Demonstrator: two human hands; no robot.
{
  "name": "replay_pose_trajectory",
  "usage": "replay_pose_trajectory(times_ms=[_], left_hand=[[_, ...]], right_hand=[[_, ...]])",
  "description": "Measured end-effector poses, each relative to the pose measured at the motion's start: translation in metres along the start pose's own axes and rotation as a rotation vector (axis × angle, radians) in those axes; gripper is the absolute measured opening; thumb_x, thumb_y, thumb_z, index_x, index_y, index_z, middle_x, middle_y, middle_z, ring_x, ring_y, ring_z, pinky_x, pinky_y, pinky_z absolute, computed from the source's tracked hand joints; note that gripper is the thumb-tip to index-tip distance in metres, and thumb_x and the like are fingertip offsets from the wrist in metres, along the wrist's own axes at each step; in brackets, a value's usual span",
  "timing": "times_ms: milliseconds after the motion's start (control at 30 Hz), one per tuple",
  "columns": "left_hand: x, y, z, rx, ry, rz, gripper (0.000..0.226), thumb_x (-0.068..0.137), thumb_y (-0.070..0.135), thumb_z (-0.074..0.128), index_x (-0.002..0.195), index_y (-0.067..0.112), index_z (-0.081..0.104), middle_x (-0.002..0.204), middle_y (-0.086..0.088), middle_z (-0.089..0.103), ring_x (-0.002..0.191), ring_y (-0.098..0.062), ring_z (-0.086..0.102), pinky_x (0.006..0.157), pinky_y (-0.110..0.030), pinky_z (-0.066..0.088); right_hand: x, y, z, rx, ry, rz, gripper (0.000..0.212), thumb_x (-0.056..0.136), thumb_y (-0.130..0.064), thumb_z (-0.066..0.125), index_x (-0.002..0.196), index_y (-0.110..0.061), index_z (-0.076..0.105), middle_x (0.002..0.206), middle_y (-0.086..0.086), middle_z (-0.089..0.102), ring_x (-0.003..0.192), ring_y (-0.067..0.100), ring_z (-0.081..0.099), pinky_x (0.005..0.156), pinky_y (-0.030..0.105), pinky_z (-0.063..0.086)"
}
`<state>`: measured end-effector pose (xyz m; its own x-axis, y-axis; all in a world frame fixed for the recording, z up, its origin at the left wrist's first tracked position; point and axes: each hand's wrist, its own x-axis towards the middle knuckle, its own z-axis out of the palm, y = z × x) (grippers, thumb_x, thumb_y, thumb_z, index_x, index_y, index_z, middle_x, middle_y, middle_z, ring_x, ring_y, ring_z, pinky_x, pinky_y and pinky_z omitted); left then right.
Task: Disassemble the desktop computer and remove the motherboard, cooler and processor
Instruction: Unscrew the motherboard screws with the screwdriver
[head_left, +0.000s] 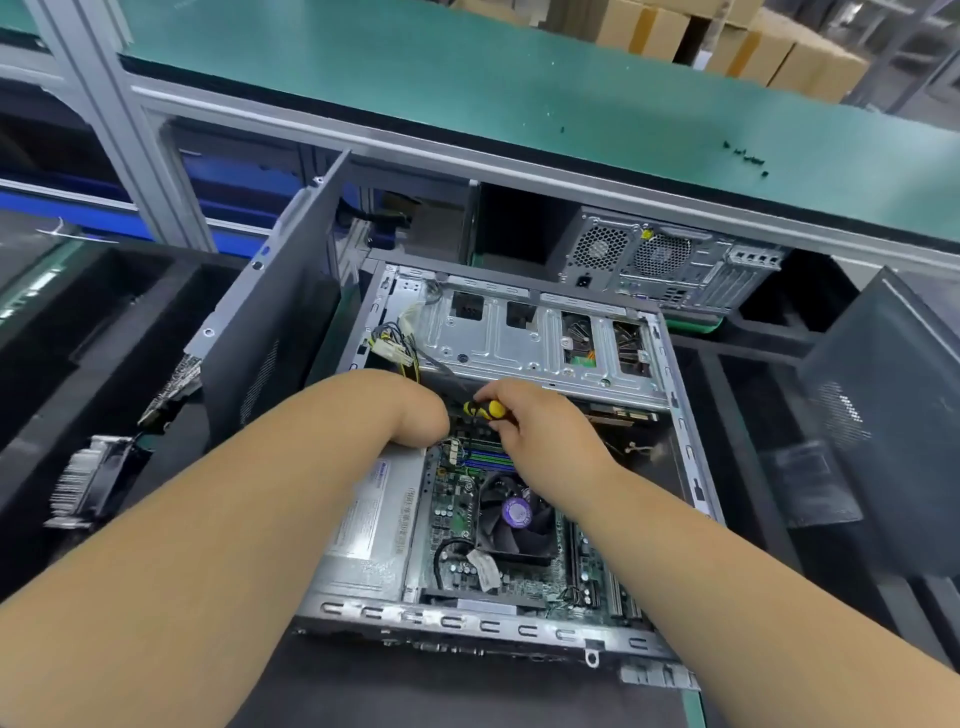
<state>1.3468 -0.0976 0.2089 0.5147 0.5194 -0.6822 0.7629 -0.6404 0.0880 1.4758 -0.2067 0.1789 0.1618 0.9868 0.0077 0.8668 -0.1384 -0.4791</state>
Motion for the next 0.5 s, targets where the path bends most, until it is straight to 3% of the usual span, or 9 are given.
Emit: replay_pose_trajectory(times_ms=[133, 300, 400, 500], left_hand=[[0.0022, -0.0006, 0.0024, 0.016, -0.021, 0.003, 0.034, 0.1, 0.013, 0.033, 0.12, 0.003, 0.059, 0.122, -0.015, 0.059, 0.089, -0.021, 0.047, 0.069, -0.026, 0.034], [0.0056, -0.0017, 0.0039, 0.024, -0.017, 0.014, 0.031, 0.1, 0.012, 0.034, 0.114, 0.005, 0.06, 0.102, -0.012, 0.053, 0.084, -0.02, 0.046, 0.072, -0.026, 0.032], [0.007, -0.0006, 0.0036, 0.027, -0.009, -0.004, 0.035, 0.103, 0.015, 0.032, 0.124, 0.003, 0.058, 0.125, -0.015, 0.057, 0.09, -0.018, 0.044, 0.066, -0.023, 0.034], [0.0096, -0.0005, 0.0053, 0.042, -0.016, -0.002, 0.037, 0.103, 0.015, 0.031, 0.127, 0.002, 0.056, 0.13, -0.016, 0.056, 0.093, -0.019, 0.044, 0.077, -0.026, 0.032]], right_hand=[[-0.0024, 0.0012, 0.009, -0.022, 0.012, 0.003, 0.036, 0.095, -0.009, 0.058, 0.129, -0.022, 0.059, 0.124, 0.001, 0.064, 0.11, 0.021, 0.059, 0.093, 0.027, 0.046], [-0.0034, 0.0056, 0.0095, 0.008, 0.08, 0.007, 0.033, 0.095, -0.013, 0.061, 0.126, -0.023, 0.061, 0.118, 0.001, 0.066, 0.105, 0.022, 0.061, 0.09, 0.03, 0.049], [-0.0023, 0.0071, 0.0105, 0.016, 0.072, 0.014, 0.034, 0.095, -0.013, 0.06, 0.128, -0.022, 0.06, 0.119, 0.003, 0.066, 0.106, 0.022, 0.06, 0.089, 0.028, 0.046], [-0.0015, 0.0091, 0.011, 0.027, 0.067, 0.017, 0.034, 0.095, -0.012, 0.059, 0.129, -0.021, 0.059, 0.12, 0.003, 0.065, 0.107, 0.022, 0.06, 0.09, 0.027, 0.046]])
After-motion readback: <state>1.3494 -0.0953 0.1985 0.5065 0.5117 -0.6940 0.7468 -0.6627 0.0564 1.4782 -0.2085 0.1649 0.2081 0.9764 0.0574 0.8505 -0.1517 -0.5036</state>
